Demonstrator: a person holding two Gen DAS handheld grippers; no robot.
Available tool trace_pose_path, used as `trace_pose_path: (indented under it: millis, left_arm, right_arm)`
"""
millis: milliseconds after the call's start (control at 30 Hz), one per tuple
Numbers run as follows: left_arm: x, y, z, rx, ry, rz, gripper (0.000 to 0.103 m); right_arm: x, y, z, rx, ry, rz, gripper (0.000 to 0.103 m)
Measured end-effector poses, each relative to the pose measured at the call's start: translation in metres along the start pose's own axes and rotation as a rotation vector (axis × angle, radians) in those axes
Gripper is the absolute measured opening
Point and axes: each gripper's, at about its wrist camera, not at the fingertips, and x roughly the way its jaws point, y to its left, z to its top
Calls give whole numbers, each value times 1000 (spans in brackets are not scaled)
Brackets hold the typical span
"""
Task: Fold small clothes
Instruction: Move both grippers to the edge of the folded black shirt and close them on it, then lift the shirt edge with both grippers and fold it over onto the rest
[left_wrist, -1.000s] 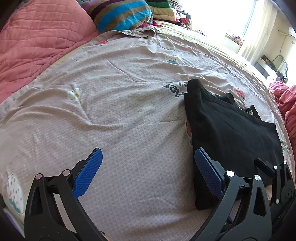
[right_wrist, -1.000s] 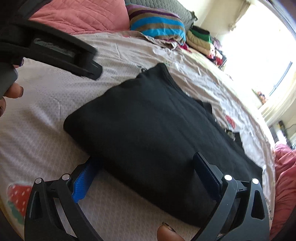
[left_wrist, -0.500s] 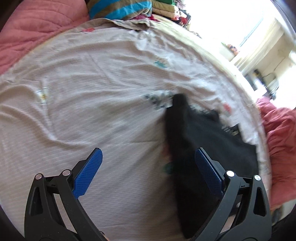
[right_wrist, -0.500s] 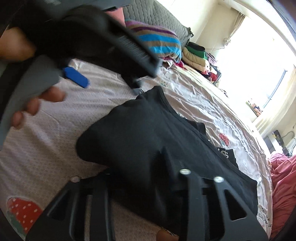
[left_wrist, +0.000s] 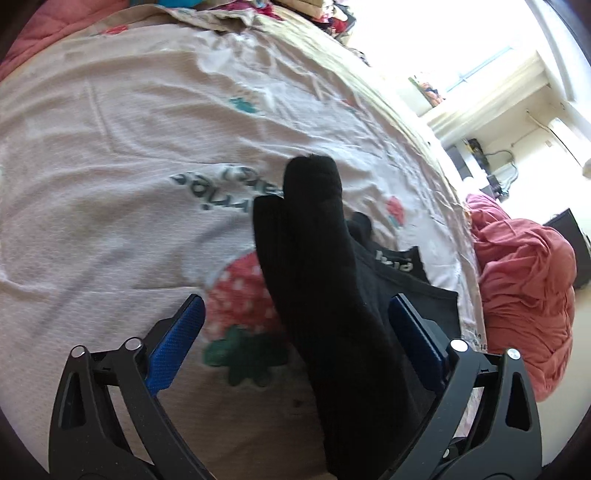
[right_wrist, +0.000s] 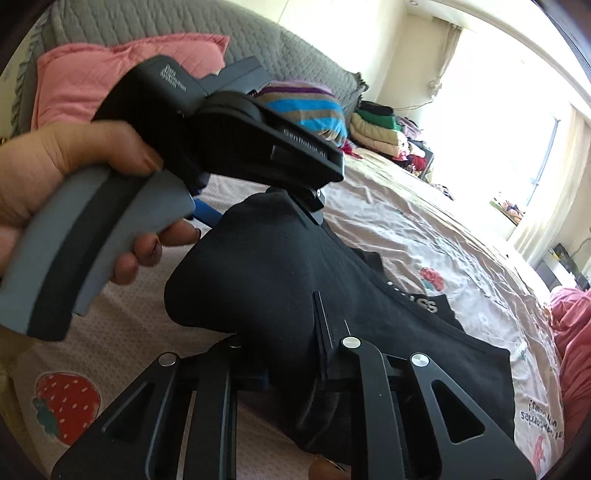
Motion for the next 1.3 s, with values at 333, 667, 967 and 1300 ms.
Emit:
trace_pose_path:
  millis: [333,667,967,1300]
  left_arm:
    - [-7,-70,-8,127,-8,-46,25]
    - [-10,-136,-16,246,-19,-42,25]
    - [8,-182,-30,320,6,-29,25]
    - [48,-212,-47,351,68,-6,25]
  right_arm:
    - [-34,-41,-9,153,-56,-9,15]
    - [-73,-77,-24,283,-116,-34,14]
    - [-96,-107,-46,363,-128,-58,14]
    - [-97,-142,-76,477,-96,-52,14]
